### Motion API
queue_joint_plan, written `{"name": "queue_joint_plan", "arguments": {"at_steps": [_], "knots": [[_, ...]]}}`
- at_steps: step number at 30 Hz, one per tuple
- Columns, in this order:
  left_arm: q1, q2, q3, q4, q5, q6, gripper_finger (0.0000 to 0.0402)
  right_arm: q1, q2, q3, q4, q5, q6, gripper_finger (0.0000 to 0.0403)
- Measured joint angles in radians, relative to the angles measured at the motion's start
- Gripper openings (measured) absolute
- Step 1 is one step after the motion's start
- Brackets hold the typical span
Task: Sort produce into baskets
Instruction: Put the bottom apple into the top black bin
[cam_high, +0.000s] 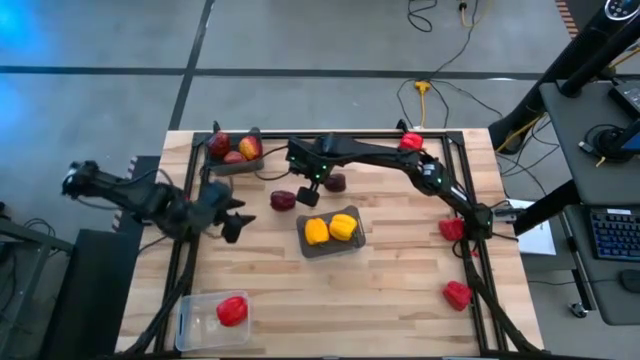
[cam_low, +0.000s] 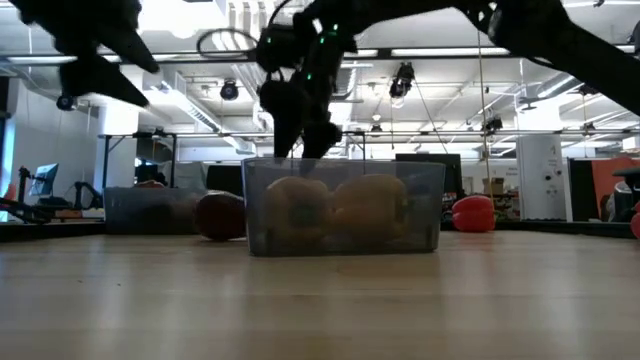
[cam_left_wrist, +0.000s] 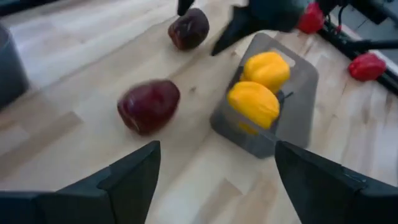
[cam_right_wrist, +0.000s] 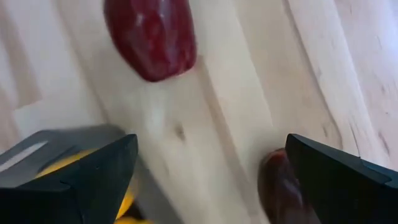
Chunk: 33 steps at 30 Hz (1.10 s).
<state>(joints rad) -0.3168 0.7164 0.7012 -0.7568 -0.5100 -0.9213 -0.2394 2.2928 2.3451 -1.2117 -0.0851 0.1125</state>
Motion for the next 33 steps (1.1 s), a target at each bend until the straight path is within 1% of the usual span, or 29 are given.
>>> {"name": "queue_joint_plan", "arguments": {"at_steps": [4, 6, 10, 12, 14, 17, 22, 25, 28, 30, 33], "knots": [[0.204, -0.022, -0.051, 0.161, 0.15, 0.346, 0.0309, 0.034, -0.051, 0.005, -0.019, 0.057, -0.028, 0.04], [0.302, -0.015, -0.072, 0.241, 0.228, 0.481, 0.031, 0.044, -0.083, 0.008, -0.041, 0.079, -0.051, 0.04], [0.493, 0.049, -0.114, 0.356, 0.474, 0.582, 0.0306, 0.061, -0.166, 0.008, -0.087, 0.102, -0.059, 0.04], [0.571, 0.096, -0.13, 0.381, 0.545, 0.628, 0.03, 0.072, -0.209, 0.009, -0.1, 0.142, -0.057, 0.04], [0.622, 0.144, -0.139, 0.383, 0.553, 0.687, 0.0295, 0.083, -0.251, 0.009, -0.106, 0.188, -0.044, 0.04], [0.657, 0.21, -0.141, 0.397, 0.553, 0.753, 0.0292, 0.089, -0.299, 0.009, -0.113, 0.245, 0.0, 0.04], [0.658, 0.322, -0.145, 0.513, 0.55, 0.749, 0.0304, 0.085, -0.358, 0.009, -0.121, 0.327, 0.061, 0.04], [0.657, 0.401, -0.151, 0.575, 0.507, 0.673, 0.0325, 0.085, -0.373, 0.009, -0.125, 0.381, 0.064, 0.04], [0.657, 0.488, -0.151, 0.586, 0.413, 0.554, 0.0357, 0.085, -0.378, 0.009, -0.13, 0.396, 0.079, 0.04], [0.658, 0.548, -0.152, 0.581, 0.387, 0.479, 0.0377, 0.085, -0.378, 0.008, -0.137, 0.4, 0.079, 0.04], [0.657, 0.631, -0.152, 0.584, 0.419, 0.408, 0.0396, 0.08, -0.372, 0.008, -0.138, 0.402, 0.079, 0.04]]}}
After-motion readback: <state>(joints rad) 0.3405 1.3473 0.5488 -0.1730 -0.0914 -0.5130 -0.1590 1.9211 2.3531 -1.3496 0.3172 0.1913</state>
